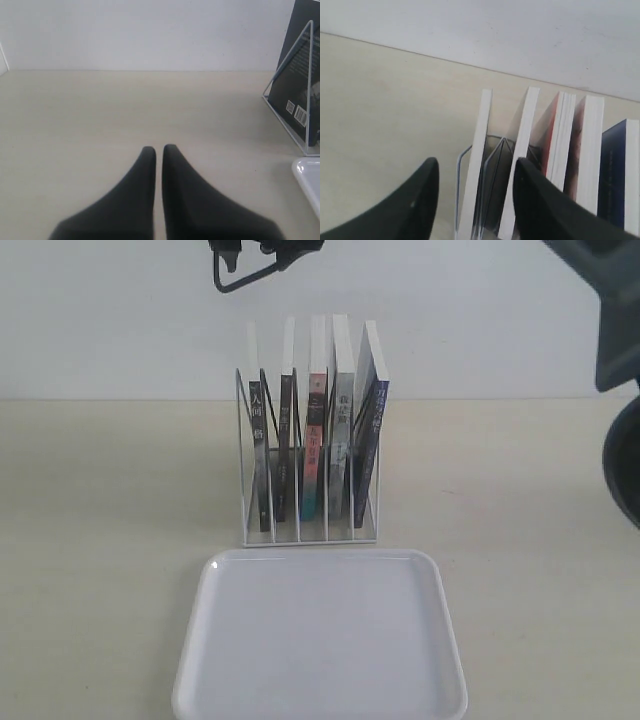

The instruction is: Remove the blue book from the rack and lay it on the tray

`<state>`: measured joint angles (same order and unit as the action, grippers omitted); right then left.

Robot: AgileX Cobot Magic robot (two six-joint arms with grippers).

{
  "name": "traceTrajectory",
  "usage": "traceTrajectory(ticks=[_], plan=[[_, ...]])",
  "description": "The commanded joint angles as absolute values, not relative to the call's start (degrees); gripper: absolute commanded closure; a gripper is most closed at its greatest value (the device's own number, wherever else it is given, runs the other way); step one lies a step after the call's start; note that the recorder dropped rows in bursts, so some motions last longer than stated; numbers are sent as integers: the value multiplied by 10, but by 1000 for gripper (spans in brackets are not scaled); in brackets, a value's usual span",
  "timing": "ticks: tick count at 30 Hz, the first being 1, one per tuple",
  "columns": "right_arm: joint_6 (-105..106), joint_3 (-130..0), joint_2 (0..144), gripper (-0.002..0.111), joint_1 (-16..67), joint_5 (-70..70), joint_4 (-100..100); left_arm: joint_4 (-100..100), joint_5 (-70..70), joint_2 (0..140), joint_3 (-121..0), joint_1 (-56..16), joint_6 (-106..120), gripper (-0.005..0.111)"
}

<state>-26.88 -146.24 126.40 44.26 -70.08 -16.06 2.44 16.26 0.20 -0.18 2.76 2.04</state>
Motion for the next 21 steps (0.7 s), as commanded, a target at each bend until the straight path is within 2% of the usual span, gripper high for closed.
traceTrajectory(ticks=[1, 7, 21], plan=[[-252, -1465, 1274, 66, 416, -700, -127, 24, 158, 0, 0, 28, 19, 103], [-250, -1428, 1273, 66, 389, -700, -118, 24, 158, 0, 0, 28, 19, 103], [-255, -1359, 1273, 66, 386, -700, -157, 24, 158, 0, 0, 28, 19, 103]])
